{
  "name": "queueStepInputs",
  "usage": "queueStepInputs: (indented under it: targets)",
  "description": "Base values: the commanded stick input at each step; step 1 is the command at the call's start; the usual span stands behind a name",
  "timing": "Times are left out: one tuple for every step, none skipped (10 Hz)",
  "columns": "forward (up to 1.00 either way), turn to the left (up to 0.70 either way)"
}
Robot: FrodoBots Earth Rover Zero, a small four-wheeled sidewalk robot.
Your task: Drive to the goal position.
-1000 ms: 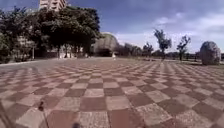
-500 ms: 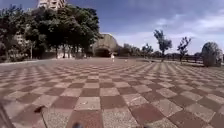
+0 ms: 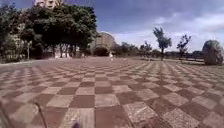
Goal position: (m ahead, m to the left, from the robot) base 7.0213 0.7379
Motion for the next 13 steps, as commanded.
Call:
queueStepInputs:
  targets:
    - [0.7,0.05]
    - [0.7,0.25]
    - [0.7,0.35]
    - [0.7,0.35]
    - [0.7,0.35]
    - [0.7,0.35]
    - [0.7,0.35]
    - [0.7,0.35]
    - [0.7,0.3]
    - [0.7,0.12]
    - [0.7,0.0]
    - [0.7,0.0]
    - [0.7,0.0]
